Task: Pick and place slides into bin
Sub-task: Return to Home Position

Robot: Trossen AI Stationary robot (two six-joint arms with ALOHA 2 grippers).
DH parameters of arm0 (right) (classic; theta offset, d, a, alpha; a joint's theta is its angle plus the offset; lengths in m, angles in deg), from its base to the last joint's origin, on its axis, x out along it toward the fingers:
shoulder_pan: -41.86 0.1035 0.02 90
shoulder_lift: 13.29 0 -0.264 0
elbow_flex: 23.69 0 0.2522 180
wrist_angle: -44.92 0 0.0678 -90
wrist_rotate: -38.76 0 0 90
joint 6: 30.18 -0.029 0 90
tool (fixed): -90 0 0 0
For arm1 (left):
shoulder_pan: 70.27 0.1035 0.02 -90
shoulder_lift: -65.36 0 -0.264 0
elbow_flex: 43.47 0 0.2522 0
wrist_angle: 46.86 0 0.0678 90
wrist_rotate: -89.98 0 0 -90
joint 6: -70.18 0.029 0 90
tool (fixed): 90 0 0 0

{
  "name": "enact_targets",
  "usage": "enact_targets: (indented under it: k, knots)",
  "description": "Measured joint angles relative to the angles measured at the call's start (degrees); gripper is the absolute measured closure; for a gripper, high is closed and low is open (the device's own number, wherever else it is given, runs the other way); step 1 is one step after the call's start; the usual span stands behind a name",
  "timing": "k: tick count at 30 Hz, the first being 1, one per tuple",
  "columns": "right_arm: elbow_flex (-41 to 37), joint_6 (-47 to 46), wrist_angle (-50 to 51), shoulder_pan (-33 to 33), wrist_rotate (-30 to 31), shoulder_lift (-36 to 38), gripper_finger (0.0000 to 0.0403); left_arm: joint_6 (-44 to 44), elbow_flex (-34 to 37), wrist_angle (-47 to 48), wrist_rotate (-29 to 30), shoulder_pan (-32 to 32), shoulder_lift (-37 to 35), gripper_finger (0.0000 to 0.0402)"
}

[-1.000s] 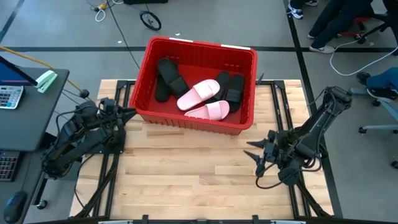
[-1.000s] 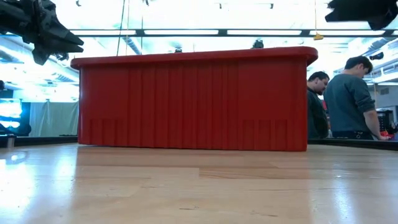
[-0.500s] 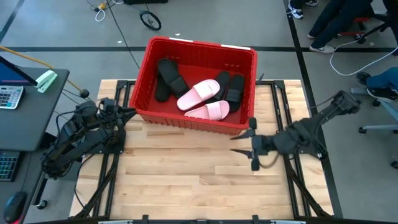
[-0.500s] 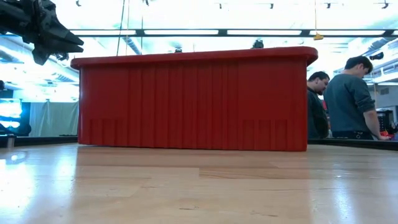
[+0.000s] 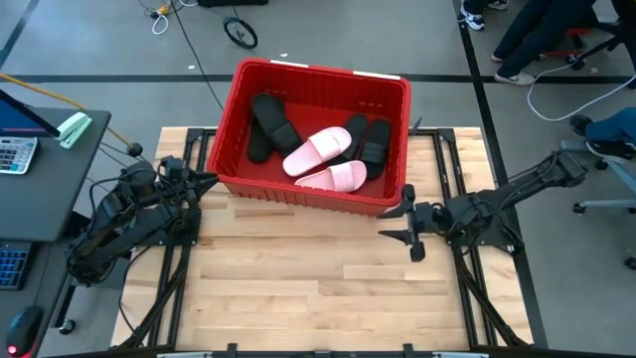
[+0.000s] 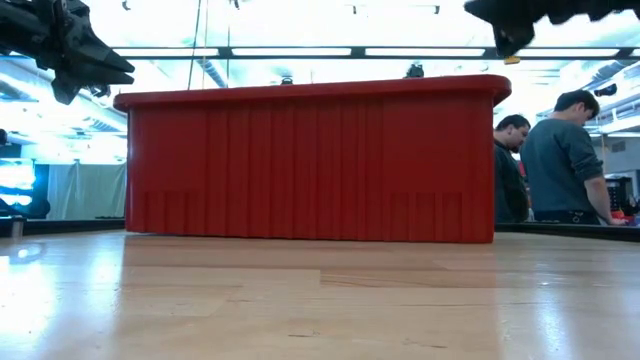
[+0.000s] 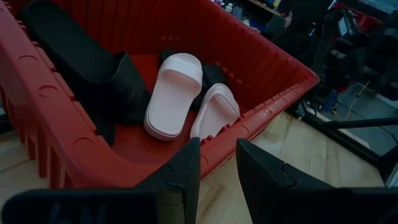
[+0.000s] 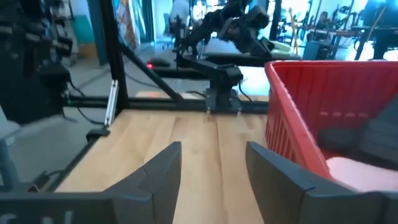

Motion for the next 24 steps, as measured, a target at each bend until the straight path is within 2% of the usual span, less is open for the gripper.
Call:
enact_targets:
  k: [5,14,19,24]
  knots:
    - [-7.57,-3.13,-2.57,1.27,-0.02,5.68,0.0218,-0.02,-0.02,-0.01,-0.01,-0.02,0.00,0.0294]
    - [-20.43,1.16,-20.60,3.03,0.08,10.90,0.0218,0.00,-0.02,0.00,0.00,0.00,0.00,0.0294]
    - [-23.46,1.72,-24.10,2.95,0.51,11.93,0.0218,0.04,-0.02,0.00,0.01,0.00,0.00,0.0294]
    - [-23.61,2.94,-23.10,2.94,4.30,12.17,0.0218,0.00,-0.02,0.00,-0.02,-0.02,0.00,0.0294]
